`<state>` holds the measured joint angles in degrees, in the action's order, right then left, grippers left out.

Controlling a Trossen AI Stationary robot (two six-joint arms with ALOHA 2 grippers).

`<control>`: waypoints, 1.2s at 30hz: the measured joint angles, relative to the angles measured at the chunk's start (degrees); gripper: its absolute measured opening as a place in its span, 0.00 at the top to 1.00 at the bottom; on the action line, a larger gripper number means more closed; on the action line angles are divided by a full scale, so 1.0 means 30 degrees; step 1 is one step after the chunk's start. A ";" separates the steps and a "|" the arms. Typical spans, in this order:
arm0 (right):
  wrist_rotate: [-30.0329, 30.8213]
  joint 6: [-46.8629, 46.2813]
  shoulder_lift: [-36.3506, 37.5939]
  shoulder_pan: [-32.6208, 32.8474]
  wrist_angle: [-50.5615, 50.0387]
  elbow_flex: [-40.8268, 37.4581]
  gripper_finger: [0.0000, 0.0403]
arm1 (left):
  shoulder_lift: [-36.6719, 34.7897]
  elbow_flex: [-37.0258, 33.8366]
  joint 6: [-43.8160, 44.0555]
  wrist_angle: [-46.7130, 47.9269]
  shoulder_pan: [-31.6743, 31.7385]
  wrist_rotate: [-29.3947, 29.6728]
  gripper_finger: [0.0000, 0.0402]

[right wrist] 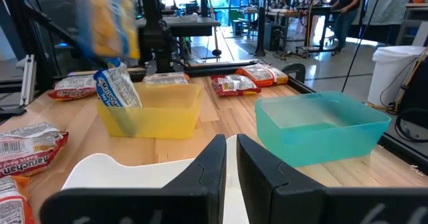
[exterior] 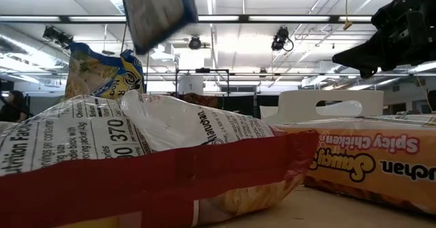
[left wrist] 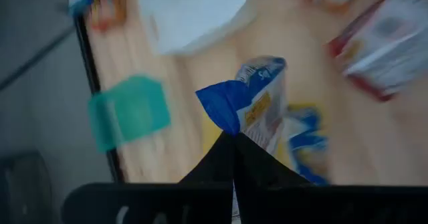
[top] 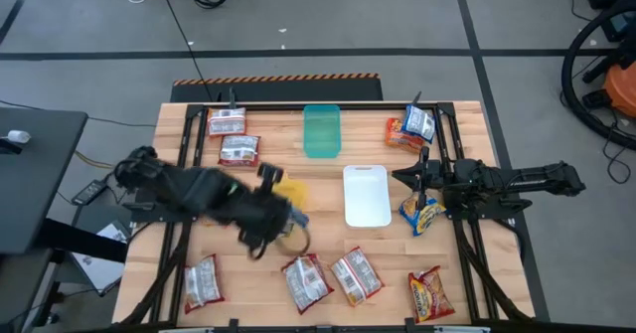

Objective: Sort Maruchan noodles
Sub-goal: Put the bottom left blue noodle pack into the yellow bin

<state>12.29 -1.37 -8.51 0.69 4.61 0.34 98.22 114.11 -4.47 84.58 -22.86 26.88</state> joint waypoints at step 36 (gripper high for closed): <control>0.0000 0.0000 0.0000 0.0006 0.0001 0.0006 0.89 | 0.0007 -1.0079 -0.3941 -0.8417 0.7484 -0.2664 0.97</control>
<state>12.29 -1.37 -8.51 0.71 4.62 0.36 98.24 83.88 -16.29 59.33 -0.41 18.89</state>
